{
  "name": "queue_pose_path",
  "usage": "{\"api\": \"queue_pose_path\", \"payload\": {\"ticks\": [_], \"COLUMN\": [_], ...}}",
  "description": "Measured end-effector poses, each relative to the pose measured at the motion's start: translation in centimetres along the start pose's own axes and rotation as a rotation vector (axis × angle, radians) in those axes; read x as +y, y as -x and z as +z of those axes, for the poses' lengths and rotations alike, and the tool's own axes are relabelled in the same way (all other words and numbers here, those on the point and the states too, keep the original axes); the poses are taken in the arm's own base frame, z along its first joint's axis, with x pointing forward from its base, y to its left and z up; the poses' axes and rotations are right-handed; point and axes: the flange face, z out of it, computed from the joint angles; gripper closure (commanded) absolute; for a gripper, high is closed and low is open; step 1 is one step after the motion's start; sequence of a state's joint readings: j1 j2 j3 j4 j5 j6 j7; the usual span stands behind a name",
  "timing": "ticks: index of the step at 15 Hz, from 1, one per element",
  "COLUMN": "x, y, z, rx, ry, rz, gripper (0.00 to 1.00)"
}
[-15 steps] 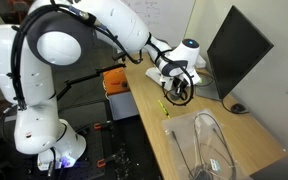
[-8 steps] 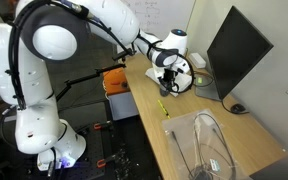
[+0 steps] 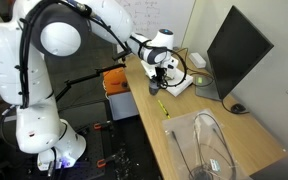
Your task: Move the mug to the left
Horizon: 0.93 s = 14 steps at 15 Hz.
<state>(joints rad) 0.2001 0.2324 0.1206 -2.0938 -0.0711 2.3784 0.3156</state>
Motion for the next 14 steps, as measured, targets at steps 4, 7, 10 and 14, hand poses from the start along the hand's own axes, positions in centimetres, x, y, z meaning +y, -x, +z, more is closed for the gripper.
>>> {"api": "queue_pose_path", "payload": {"ticks": [4,7,10,14], "x": [-0.6,-0.8,-1.1,-1.4], "y": [0.4,0.9,1.1,1.0], "z": [0.8,1.6,2.4,2.3], "rx": [0.034,0.046,0.054,0.079], "ry": [-0.001,-0.006,-0.004,0.000], "rz": [-0.045,-0.056,-0.072,-0.091], "gripper": [0.97,0.97,0.97,0.58]}}
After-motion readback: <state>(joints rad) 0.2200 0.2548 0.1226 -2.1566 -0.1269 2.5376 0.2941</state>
